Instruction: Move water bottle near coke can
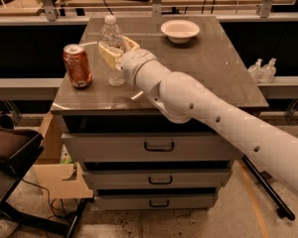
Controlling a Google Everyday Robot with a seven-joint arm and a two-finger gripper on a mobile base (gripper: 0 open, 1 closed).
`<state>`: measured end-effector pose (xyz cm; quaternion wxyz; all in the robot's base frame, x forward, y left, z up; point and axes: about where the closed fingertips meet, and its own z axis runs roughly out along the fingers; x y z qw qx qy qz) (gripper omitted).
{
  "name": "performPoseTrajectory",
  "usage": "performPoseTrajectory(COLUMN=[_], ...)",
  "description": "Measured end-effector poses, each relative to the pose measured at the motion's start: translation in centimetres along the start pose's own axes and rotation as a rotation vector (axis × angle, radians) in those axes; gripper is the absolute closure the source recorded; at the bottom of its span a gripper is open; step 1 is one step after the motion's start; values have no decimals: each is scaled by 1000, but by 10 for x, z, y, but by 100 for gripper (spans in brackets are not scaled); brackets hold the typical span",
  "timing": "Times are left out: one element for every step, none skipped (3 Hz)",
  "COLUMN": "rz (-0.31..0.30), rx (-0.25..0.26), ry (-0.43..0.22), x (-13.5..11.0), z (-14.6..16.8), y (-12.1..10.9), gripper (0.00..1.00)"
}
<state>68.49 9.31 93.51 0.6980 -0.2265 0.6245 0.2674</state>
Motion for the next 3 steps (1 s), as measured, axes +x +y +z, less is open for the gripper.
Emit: performPoseTrajectory(rz=[0,0,0], rx=[-1,-3,-4], ry=[0,-1,-1], x=[0,-1,-1], z=[0,1,1], y=[1,2,3], gripper=[30,5,0])
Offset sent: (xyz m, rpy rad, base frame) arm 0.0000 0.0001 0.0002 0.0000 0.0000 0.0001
